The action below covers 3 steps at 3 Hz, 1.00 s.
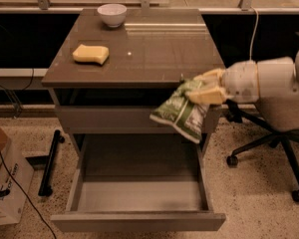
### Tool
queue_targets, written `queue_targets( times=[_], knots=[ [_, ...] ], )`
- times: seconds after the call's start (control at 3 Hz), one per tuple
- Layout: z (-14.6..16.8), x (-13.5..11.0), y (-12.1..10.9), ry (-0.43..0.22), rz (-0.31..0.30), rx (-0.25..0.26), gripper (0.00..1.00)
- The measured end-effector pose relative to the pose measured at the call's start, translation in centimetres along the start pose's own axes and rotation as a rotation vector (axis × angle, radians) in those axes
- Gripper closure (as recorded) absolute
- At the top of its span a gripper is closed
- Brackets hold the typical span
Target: Pick green jalapeno chip bag from middle drawer and place on counter
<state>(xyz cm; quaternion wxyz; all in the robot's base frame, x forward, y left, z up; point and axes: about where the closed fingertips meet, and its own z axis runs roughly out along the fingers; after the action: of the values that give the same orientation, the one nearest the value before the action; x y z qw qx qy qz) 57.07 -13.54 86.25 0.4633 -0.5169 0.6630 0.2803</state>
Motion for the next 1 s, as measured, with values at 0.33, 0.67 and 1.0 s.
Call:
queue_targets(
  times=[0.33, 0.67, 1.0],
  knots=[
    [-1.3, -2.7, -2.2, -0.032, -0.039, 0.044, 1.0],
    [-1.3, -2.6, -2.1, -0.032, -0.037, 0.044, 1.0],
    [-1.4, -3.8, -3.1, -0.043, -0.088, 0.1, 1.0]
  ],
)
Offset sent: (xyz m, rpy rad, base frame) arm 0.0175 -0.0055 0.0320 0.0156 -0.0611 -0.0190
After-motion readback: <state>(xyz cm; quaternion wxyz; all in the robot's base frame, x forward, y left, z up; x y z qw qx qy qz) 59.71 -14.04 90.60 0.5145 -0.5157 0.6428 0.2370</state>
